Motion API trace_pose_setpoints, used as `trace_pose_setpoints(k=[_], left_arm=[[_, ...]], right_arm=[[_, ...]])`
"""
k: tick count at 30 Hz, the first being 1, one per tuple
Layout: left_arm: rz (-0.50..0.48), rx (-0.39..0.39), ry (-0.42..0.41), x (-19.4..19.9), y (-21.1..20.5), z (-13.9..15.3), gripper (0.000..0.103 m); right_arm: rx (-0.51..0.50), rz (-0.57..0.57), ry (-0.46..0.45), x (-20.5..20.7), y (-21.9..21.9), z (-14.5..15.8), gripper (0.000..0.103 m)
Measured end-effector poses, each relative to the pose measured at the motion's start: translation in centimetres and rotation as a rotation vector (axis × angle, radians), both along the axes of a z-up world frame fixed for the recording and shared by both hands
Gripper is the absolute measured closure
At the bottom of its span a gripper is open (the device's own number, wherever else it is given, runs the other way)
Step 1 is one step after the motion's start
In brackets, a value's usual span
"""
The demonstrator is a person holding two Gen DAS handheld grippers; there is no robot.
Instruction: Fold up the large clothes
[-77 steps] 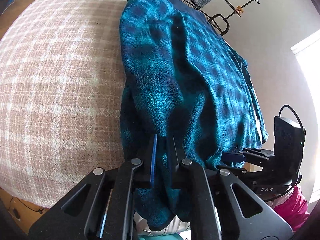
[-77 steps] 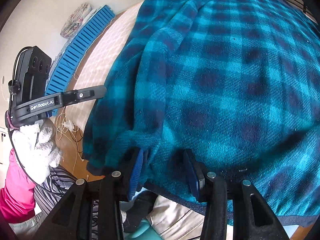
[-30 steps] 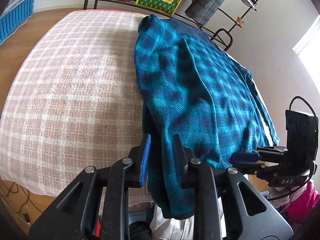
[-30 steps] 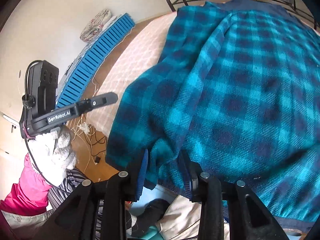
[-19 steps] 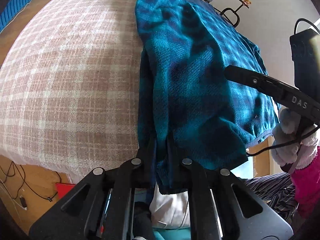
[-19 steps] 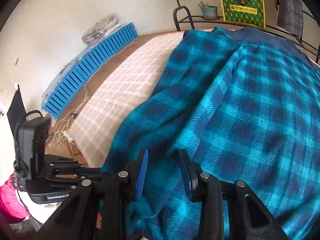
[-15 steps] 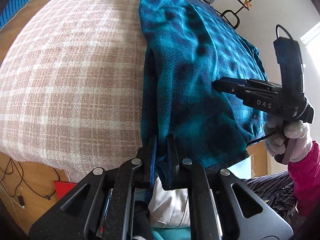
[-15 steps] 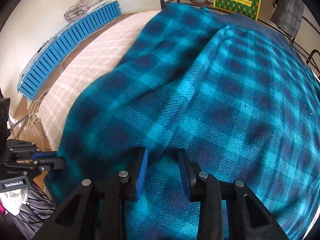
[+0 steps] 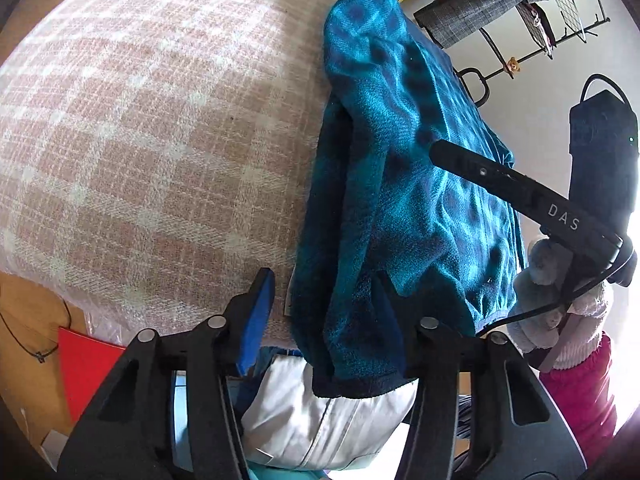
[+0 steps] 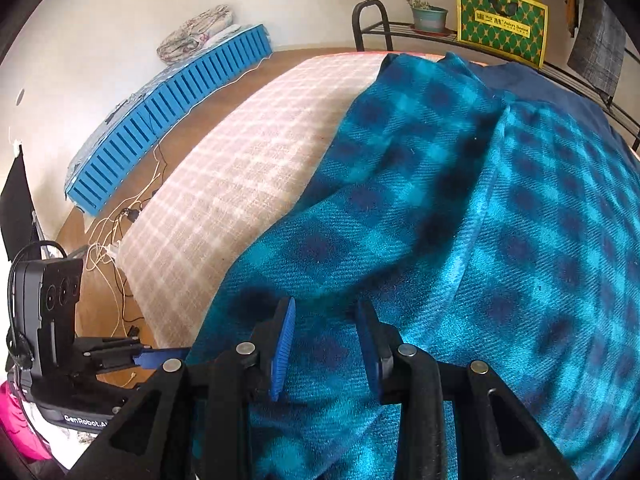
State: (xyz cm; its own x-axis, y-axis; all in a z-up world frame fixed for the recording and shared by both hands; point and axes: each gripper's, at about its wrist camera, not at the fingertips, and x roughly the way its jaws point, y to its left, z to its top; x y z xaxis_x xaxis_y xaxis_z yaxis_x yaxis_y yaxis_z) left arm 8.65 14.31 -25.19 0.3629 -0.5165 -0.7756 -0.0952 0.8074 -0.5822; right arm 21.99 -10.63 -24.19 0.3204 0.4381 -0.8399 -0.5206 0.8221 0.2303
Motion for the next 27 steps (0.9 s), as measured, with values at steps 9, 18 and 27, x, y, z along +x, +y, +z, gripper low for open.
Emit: trace_pose_setpoints(k=[9,18,27], left_arm=[[-0.058,-0.026,-0.127,-0.5,-2.3,2.7,0.098],[-0.138,0.001,-0.207,-0.2,-5.6,4.9,0.099],[-0.157,0.004,-0.212,-0.2,-6.6,4.7,0.099]], right_arm=[[0.004,0.000,0.140,1.6,0.8,-1.4,0.059],[-0.023,-0.001,0.111,5.2,3.4,3.7,0.030],[-0.199,-0.003,0.098,9.7,8.0,1.2,0.030]])
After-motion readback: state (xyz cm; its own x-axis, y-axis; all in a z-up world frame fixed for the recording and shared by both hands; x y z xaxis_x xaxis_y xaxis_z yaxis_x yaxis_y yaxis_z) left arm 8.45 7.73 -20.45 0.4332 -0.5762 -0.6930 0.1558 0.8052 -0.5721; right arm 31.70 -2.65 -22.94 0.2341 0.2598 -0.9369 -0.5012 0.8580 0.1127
